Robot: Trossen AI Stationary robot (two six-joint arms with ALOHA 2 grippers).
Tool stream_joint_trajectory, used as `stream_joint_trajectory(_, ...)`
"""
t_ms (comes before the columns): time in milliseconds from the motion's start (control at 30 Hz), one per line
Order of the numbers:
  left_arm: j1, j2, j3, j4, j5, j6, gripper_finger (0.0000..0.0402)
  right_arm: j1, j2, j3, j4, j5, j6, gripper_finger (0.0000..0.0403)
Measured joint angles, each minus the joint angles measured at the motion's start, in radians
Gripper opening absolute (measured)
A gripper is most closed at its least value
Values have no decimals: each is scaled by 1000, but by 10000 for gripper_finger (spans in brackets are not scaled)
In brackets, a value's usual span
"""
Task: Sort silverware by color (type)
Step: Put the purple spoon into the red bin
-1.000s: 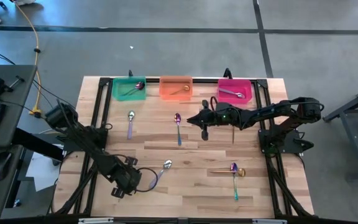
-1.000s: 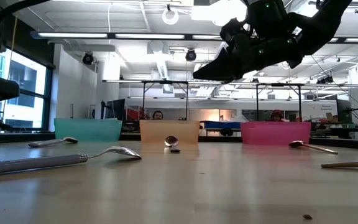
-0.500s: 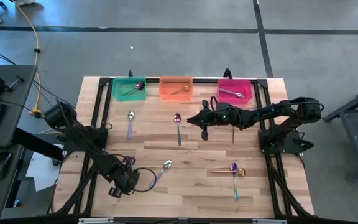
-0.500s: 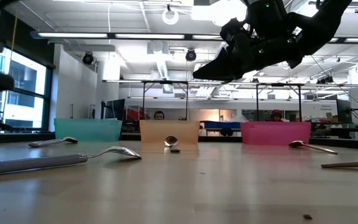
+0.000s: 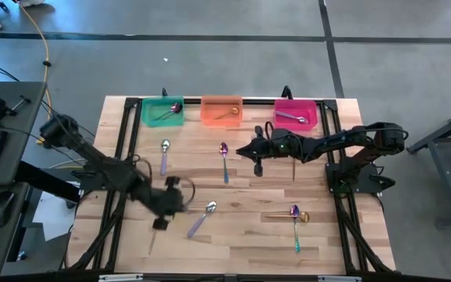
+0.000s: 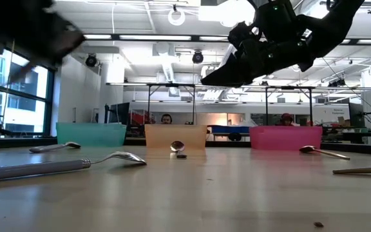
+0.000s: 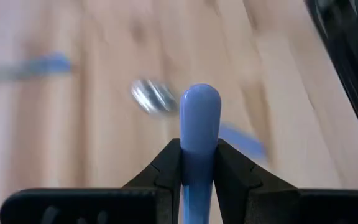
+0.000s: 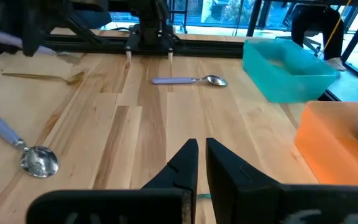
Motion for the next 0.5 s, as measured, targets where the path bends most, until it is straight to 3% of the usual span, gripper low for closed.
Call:
stream_joint_trajectory(200,217,-110,-143,455,14,230,52,-1,53,0,26,-45,99,19)
stream_joint_trajectory(333,392,-136,-231,767,162,317,52,40,136,-1,160,-66,160,45)
stream_joint_trajectory(500,563,-112,-310,1104,371,303,52,83,234,47,349,-70,231,113)
